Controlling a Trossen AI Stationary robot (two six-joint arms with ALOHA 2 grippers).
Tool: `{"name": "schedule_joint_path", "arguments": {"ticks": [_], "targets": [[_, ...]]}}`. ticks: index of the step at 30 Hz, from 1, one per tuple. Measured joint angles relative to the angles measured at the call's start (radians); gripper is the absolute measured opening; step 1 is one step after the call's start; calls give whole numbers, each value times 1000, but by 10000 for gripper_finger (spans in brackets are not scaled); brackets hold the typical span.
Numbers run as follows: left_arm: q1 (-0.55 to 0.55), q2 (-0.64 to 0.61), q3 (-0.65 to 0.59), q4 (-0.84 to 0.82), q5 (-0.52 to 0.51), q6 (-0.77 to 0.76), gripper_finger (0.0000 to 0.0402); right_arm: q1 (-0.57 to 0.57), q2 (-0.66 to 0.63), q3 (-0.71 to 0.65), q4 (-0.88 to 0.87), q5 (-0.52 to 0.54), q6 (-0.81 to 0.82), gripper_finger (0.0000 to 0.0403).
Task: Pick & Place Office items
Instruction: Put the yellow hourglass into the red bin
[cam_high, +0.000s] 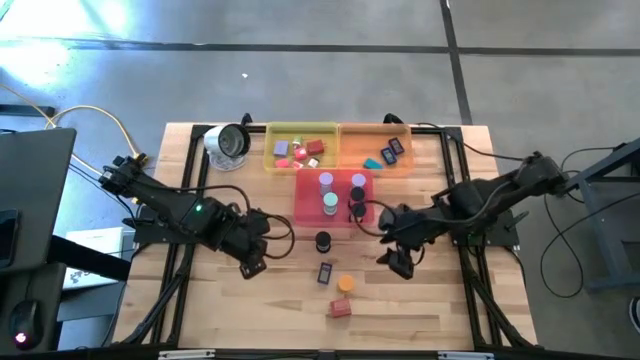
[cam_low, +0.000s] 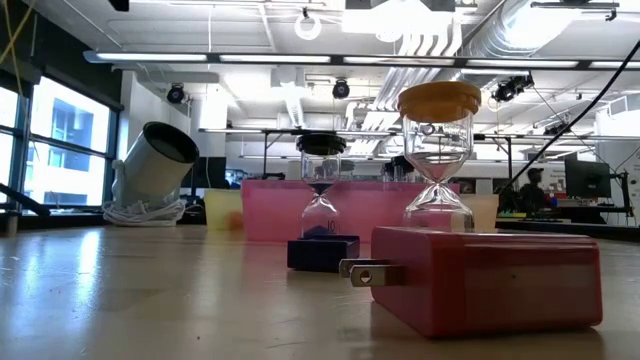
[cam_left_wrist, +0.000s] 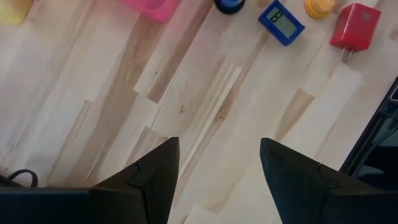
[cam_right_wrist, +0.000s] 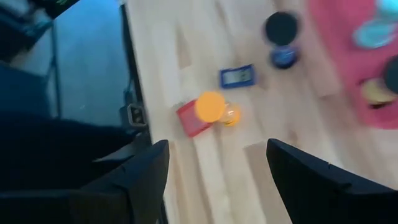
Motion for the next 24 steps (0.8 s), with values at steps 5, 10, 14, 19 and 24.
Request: {"name": "schedule_joint_path", "arguments": {"ticks": [5,10,14,19,24], "targets": [[-4,0,0,-1,0,33,217,25,56,214,-219,112,17,258],[-4,0,0,-11,0,69,217,40,188,438,-452,131,17,258],[-4,0,0,-34,0,79,217,39,338,587,-608,175,-1,258],[-10,0,-1,-37,0,89,217,35,452,667,-605,220,-75,258],[-14,0,-2,-37,1,107,217,41,520,664,-608,264,-111,258]]}}
